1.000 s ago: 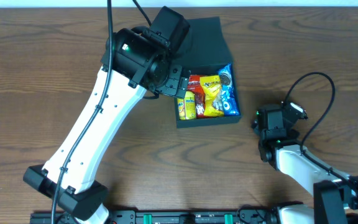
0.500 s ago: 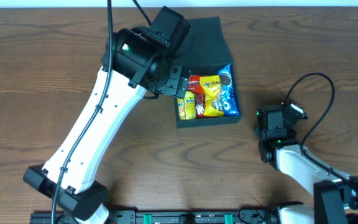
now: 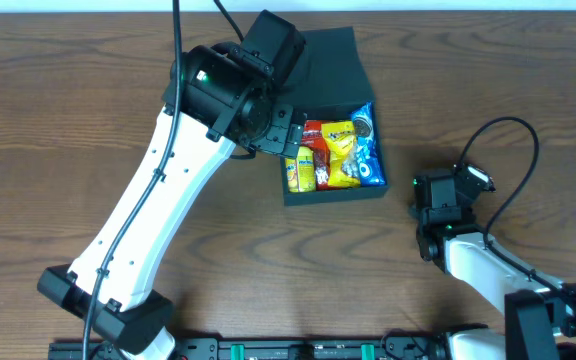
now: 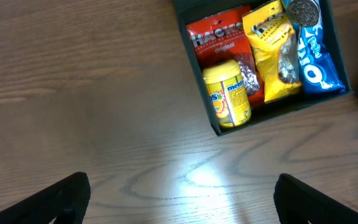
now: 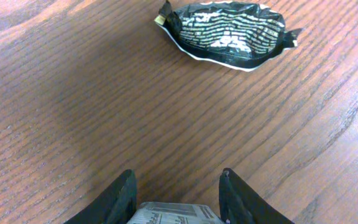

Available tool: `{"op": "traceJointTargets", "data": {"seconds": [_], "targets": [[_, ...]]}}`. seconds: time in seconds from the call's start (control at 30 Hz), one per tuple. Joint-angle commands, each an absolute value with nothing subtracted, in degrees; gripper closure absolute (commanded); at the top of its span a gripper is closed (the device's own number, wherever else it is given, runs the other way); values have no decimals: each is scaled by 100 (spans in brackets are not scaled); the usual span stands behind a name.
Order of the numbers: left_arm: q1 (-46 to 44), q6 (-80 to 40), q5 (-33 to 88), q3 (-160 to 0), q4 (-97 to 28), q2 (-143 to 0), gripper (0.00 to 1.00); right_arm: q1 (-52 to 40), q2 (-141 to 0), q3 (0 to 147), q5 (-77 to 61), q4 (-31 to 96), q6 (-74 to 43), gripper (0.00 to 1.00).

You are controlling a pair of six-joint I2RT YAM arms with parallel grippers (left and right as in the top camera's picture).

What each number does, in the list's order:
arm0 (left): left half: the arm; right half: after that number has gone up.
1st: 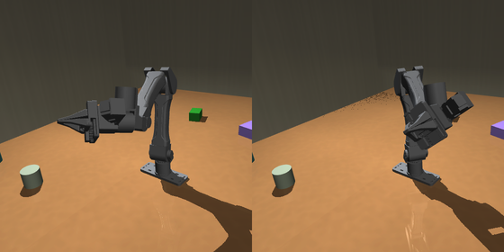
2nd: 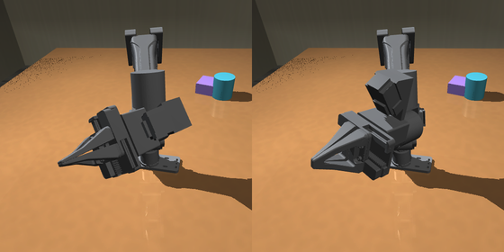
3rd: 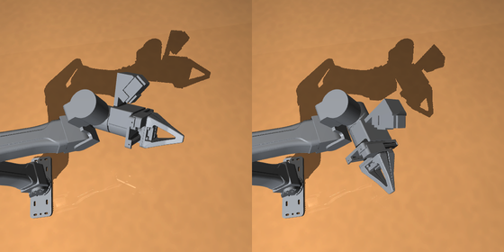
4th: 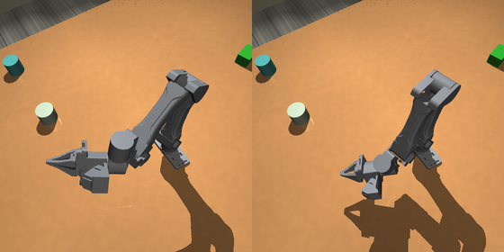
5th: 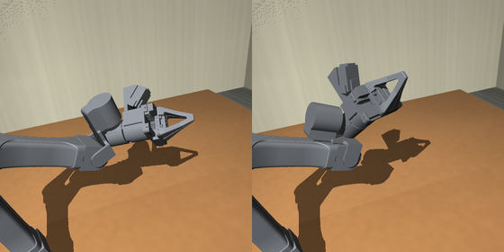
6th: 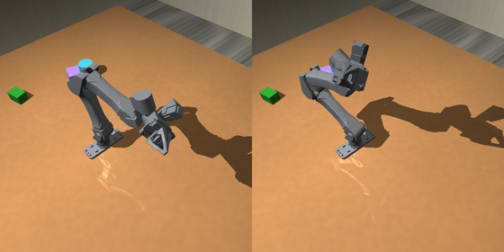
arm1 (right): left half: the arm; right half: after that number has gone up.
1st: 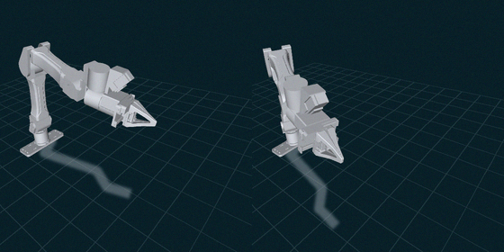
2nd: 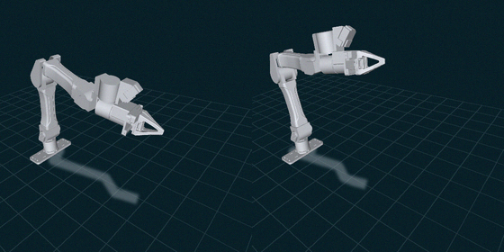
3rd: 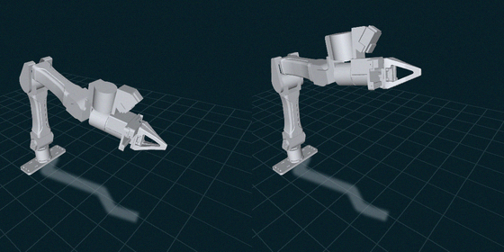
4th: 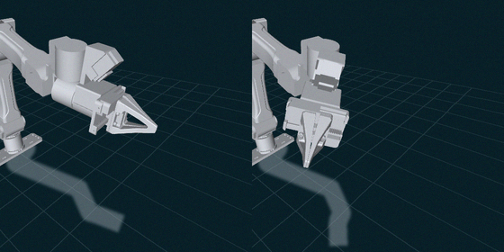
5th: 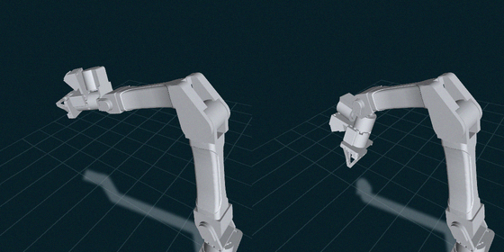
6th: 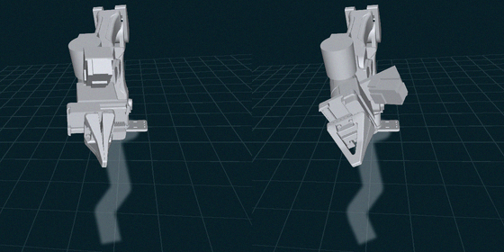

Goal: Pack container
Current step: 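Release the bottle and grasp the blue Eclipse tin with the right gripper, then carry the Eclipse tin into the box center and release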

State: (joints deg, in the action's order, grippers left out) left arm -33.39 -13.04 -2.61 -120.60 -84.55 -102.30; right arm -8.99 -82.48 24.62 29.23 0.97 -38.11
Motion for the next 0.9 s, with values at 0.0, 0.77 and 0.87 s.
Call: {"op": "traceJointTargets", "data": {"seconds": [0.0,0.77,0.87], "targets": [[-3312,-1216,-364,-12097,-8460,-10095,5,-854,-8274,2443,3017,106,-3806,68],[-3291,-1240,-812,-12097,-8591,-10018,5,-1243,-6460,4077,2536,2803,-3162,99],[-3249,-1253,-812,-12097,-8676,-10016,5,-1317,-6108,4698,1848,3686,-3157,99]]}}
